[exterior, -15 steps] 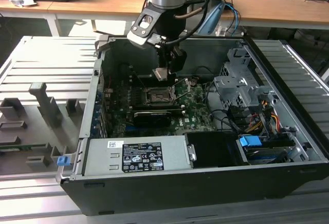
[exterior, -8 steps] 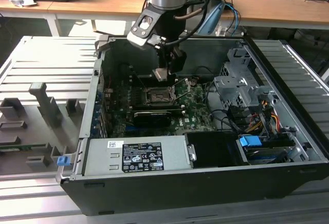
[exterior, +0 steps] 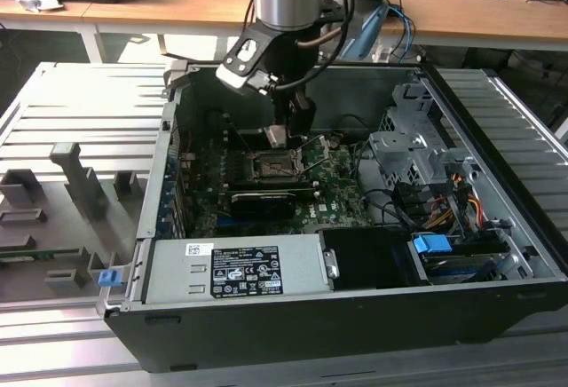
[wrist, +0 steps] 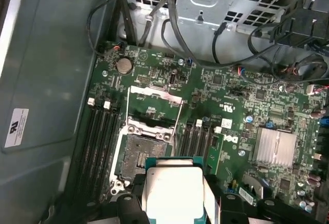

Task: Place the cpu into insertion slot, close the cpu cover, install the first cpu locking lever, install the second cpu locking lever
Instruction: 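Place the cpu into insertion slot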

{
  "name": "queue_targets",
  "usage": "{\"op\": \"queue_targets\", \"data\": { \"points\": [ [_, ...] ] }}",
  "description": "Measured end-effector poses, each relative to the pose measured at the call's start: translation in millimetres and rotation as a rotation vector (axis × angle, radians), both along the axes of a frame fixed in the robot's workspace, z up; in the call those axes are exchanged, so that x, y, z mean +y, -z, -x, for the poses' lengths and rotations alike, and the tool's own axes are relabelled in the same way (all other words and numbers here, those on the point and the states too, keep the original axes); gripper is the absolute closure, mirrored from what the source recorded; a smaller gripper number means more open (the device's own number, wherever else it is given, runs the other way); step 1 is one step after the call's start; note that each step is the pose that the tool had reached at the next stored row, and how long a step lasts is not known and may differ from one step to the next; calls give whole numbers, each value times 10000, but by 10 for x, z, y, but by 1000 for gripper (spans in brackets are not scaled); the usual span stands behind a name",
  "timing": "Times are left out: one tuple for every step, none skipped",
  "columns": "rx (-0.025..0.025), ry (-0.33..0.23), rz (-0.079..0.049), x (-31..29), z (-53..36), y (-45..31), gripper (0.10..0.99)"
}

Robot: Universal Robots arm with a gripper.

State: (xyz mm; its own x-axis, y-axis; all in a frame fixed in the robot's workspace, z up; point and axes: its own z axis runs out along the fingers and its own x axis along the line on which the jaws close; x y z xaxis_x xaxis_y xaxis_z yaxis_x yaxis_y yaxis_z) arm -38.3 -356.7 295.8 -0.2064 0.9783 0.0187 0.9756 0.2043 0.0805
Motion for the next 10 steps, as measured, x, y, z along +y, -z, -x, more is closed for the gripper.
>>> {"op": "queue_targets", "data": {
  "points": [
    [3, 15, -1, 11, -1, 50, 557],
    [3, 499, -1, 12, -1, 94, 557],
    [4, 666, -1, 14, -1, 120, 557],
    [4, 706, 0, 19, -1, 177, 557],
    [3, 703, 0, 30, -1, 220, 557],
    [7, 691, 2, 47, -2, 256, 557],
    [14, 693, 10, 73, -1, 286, 557],
    [16, 718, 7, 79, -1, 301, 557],
    [18, 862, 7, 82, -2, 330, 557],
    [20, 1099, 8, 84, -2, 371, 557]
  ]
}}
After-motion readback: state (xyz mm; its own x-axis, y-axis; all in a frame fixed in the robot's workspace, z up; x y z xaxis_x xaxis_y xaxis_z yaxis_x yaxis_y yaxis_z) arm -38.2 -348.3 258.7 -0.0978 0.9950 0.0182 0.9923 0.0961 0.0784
